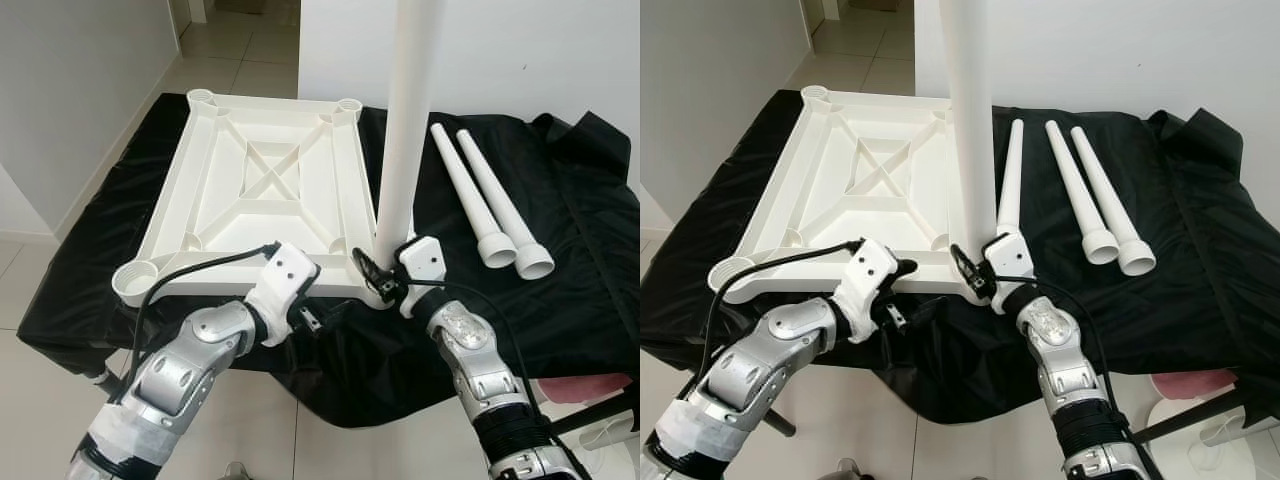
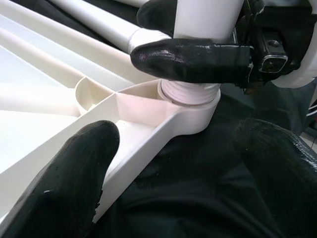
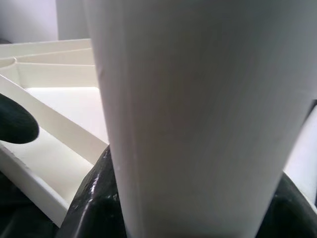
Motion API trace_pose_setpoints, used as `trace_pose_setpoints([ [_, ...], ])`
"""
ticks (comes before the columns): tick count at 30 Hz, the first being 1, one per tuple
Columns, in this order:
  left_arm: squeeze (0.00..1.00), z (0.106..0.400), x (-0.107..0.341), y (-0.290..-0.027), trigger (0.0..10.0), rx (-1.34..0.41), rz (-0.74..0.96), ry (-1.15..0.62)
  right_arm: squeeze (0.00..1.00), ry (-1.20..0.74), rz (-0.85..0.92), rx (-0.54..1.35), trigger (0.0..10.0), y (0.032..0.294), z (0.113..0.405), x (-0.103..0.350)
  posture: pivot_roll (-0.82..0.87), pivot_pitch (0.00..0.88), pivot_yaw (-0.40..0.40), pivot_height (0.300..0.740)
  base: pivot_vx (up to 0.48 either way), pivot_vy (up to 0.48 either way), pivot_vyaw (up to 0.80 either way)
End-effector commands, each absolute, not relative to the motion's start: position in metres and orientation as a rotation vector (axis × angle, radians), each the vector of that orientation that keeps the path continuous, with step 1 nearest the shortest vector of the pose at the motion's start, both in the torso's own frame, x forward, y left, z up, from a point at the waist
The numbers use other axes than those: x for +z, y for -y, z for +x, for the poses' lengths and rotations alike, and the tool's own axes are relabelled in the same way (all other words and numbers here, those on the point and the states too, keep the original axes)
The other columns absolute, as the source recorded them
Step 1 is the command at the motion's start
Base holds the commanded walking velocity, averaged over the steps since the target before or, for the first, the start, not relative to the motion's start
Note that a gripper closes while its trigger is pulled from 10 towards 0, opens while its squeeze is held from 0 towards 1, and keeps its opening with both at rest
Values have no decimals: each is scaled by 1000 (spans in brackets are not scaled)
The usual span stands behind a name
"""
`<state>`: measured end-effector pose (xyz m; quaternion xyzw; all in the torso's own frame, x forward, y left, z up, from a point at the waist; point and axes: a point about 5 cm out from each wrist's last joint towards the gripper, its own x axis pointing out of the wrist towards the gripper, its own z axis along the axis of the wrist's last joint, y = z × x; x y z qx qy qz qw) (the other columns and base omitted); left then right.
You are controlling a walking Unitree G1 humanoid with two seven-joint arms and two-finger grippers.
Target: Building children table
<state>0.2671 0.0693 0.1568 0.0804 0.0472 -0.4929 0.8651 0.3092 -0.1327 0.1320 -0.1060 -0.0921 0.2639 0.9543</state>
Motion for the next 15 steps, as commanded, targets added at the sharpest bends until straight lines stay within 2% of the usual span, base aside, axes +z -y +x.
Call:
trace_pose_setpoints([
  [1,0,268,156,-69,10000,-1042,185,-112,0,33,-192,514,10000,145,303,101,43,88,-28,740,0,0,0],
  [7,0,268,157,-68,10000,-1045,193,-112,0,-20,-56,490,10000,145,309,96,43,88,-25,740,0,0,0],
  [15,0,268,158,-69,10000,-1038,197,-109,0,-64,-26,474,10000,144,314,93,49,87,-26,740,0,0,0],
])
